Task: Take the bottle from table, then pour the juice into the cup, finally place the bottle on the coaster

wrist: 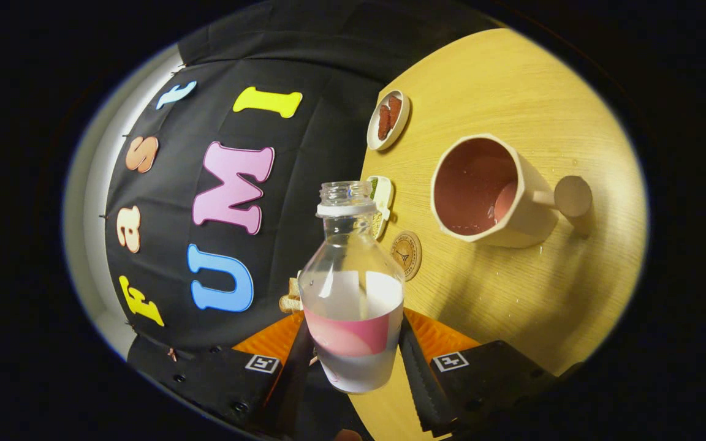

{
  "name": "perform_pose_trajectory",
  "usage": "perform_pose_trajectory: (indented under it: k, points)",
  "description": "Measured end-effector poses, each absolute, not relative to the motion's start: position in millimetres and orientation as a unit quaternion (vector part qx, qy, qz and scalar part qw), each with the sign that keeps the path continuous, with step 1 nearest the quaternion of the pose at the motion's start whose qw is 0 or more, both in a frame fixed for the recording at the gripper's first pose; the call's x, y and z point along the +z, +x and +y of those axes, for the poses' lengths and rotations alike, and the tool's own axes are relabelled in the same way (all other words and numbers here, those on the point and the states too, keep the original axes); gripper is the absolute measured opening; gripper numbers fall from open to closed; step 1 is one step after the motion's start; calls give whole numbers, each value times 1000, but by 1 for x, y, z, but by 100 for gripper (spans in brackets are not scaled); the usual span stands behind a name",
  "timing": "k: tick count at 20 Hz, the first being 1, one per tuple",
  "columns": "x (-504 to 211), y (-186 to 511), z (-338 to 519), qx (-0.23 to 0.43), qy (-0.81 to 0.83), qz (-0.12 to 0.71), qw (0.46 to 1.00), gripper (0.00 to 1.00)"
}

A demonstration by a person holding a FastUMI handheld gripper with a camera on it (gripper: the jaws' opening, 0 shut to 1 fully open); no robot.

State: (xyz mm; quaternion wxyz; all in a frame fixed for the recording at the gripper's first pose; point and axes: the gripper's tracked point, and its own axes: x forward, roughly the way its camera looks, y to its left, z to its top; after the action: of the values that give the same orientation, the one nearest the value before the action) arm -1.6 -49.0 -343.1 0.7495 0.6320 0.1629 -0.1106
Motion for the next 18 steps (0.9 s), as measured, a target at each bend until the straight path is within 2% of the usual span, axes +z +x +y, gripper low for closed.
perform_pose_trajectory:
  k: [18]
  points:
    - [-345, -3, -56, -131, 743, 134, 642, 75]
